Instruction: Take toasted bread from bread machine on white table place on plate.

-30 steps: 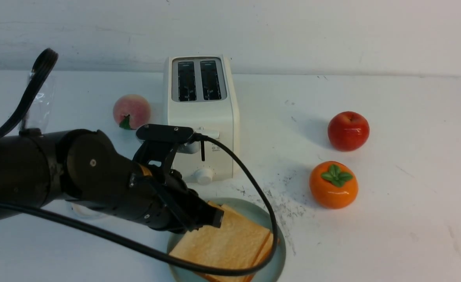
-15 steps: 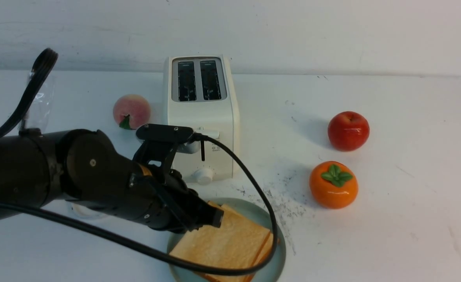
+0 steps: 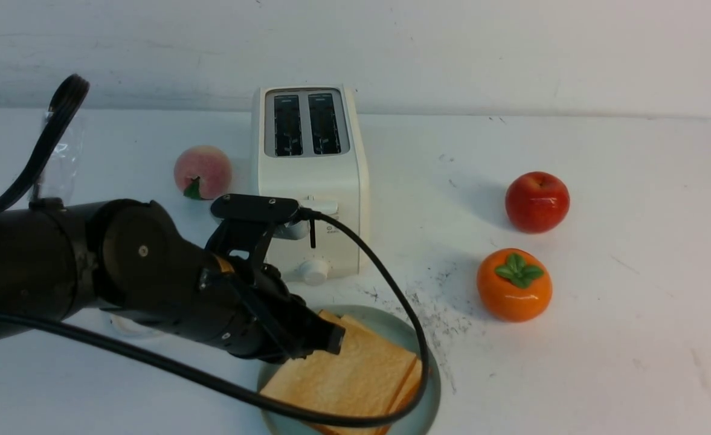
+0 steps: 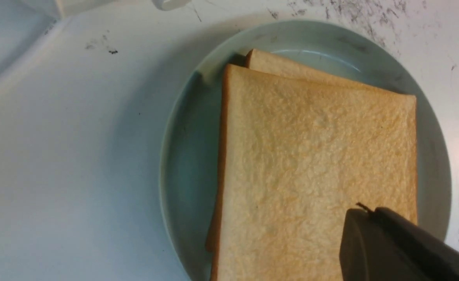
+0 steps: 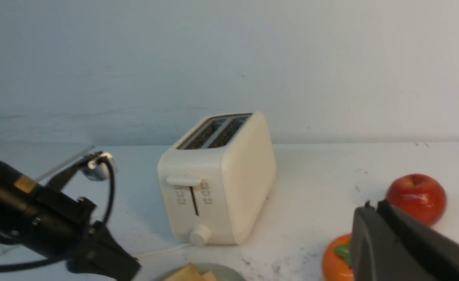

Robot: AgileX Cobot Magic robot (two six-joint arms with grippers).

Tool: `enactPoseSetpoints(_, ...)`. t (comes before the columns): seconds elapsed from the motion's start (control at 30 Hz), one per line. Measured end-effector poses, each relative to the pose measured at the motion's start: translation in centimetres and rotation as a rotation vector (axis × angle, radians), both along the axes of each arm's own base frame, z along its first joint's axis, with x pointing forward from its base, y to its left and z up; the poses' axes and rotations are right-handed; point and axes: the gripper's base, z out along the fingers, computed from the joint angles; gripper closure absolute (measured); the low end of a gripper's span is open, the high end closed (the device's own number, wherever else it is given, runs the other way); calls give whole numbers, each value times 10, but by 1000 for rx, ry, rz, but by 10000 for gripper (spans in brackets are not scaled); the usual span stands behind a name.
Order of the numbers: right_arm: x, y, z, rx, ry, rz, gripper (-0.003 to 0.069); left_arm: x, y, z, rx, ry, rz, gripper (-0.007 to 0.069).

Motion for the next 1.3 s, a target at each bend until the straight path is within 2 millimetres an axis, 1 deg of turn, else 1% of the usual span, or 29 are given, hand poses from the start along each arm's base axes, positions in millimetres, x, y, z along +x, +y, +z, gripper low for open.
enactPoseSetpoints(0.1,4,-6,-20,-73,26,-100,651,0,0,0,0,2,0,638)
enactPoseSetpoints(0.13,5,-8,-33,-105,53,-145,649,0,0,0,0,4,-1,638)
enactPoseSetpoints(0.17,5,-10,-40,-119,67,-168,648,0,0,0,0,5,-1,638)
enactPoseSetpoints(0.2,5,-10,-42,-123,69,-174,648,0,0,0,0,5,-1,638)
enactPoseSetpoints(0.23,5,-13,-55,-141,97,-215,645,0,0,0,-1,6,-1,638)
enactPoseSetpoints(0.27,4,-15,-62,-152,111,-240,645,0,0,0,-1,6,-1,638)
enactPoseSetpoints(0.37,1,-19,-79,-159,155,-306,642,0,0,0,-2,6,0,638)
enactPoseSetpoints(0.4,1,-20,-81,-161,166,-310,641,0,0,0,-2,6,0,638)
enactPoseSetpoints(0.43,0,-22,-90,-166,201,-344,639,0,0,0,-2,6,0,638)
enactPoseSetpoints(0.47,0,-22,-92,-167,207,-344,638,0,0,0,-2,6,0,638)
enactPoseSetpoints(0.6,-3,-25,-117,-184,295,-395,634,-1,-1,0,-16,15,9,638)
enactPoseSetpoints(0.63,-3,-26,-121,-191,311,-401,635,-1,-1,0,-30,24,18,638)
enactPoseSetpoints(0.7,-3,-26,-121,-194,306,-403,635,-2,-2,3,-57,34,32,638)
enactPoseSetpoints(0.77,-3,-26,-121,-195,306,-403,633,-6,-2,12,-91,31,39,638)
enactPoseSetpoints(0.8,-3,-26,-121,-195,305,-404,633,-6,-2,13,-95,28,40,638)
enactPoseSetpoints(0.83,-3,-26,-121,-195,305,-404,631,-9,-1,28,-121,7,30,638)
enactPoseSetpoints(0.87,-3,-26,-121,-195,305,-404,631,-11,-1,36,-135,-10,24,638)
enactPoseSetpoints(0.93,-3,-26,-121,-195,305,-404,628,-18,1,62,-170,-53,-1,638)
enactPoseSetpoints(0.97,-3,-26,-121,-195,305,-404,627,-22,3,78,-191,-82,-15,637)
enactPoseSetpoints(1.0,-3,-26,-121,-195,305,-404,626,-29,6,95,-216,-120,-29,636)
enactPoseSetpoints(1.03,-3,-26,-121,-195,305,-404,626,-34,7,105,-228,-140,-39,636)
enactPoseSetpoints(1.1,-3,-26,-121,-195,305,-404,626,-51,16,133,-248,-202,-75,636)
enactPoseSetpoints(1.13,-3,-26,-121,-195,305,-404,626,-58,19,140,-252,-223,-83,636)
enactPoseSetpoints(1.17,-3,-26,-121,-195,305,-404,626,-68,25,150,-243,-256,-103,636)
enactPoseSetpoints(1.2,-3,-26,-121,-195,305,-404,626,-85,36,162,-219,-301,-125,636)
enactPoseSetpoints(1.27,-3,-26,-121,-195,305,-404,624,-108,52,174,-184,-337,-125,636)
enactPoseSetpoints(1.3,-3,-26,-121,-195,305,-404,624,-111,54,174,-172,-337,-125,636)
